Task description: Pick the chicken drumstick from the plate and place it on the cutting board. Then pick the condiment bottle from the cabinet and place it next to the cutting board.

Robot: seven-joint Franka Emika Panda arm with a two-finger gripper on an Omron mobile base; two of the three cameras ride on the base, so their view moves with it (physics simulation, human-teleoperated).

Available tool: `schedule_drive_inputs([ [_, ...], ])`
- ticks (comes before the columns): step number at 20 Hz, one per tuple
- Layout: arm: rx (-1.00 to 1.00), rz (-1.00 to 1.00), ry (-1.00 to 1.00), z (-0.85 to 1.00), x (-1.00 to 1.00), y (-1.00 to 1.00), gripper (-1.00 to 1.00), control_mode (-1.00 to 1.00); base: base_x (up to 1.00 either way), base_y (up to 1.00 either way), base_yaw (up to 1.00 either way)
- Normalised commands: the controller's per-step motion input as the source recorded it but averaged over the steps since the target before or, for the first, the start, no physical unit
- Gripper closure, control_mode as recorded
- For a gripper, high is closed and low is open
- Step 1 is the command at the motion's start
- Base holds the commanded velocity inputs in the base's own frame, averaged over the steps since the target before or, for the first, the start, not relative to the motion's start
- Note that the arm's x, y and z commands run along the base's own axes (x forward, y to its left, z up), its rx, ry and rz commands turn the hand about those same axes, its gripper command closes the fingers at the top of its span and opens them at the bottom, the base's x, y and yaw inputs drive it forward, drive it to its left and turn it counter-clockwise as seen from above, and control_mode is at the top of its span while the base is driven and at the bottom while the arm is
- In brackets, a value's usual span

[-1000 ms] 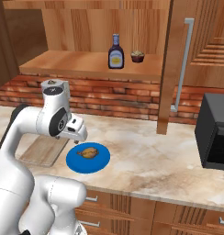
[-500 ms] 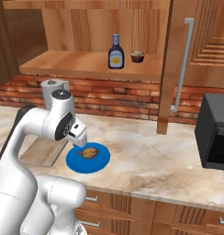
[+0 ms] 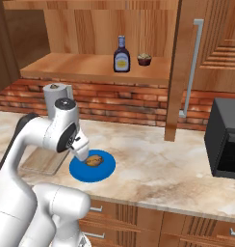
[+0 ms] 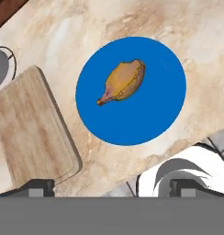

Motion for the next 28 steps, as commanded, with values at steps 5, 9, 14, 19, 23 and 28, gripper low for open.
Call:
schedule_drive_inputs([
  [5, 0.04, -0.24, 0.05, -0.21, -0.02, 0.00, -1.00, -1.00, 0.00, 0.00, 0.00],
  [9, 0.07, -0.21, 0.09, -0.23, 0.01, 0.01, -1.00, -1.00, 0.00, 0.00, 0.00],
  [14, 0.07, -0.19, 0.10, -0.19, 0.04, 0.04, -1.00, -1.00, 0.00, 0.00, 0.00],
  [19, 0.05, -0.18, 0.07, -0.13, 0.12, 0.08, -1.00, -1.00, 0.00, 0.00, 0.00],
  [23, 0.00, -0.14, 0.00, -0.09, 0.28, 0.09, -1.00, -1.00, 0.00, 0.00, 0.00],
  [28, 0.00, -0.10, 0.00, -0.16, 0.39, 0.00, -1.00, -1.00, 0.00, 0.00, 0.00],
])
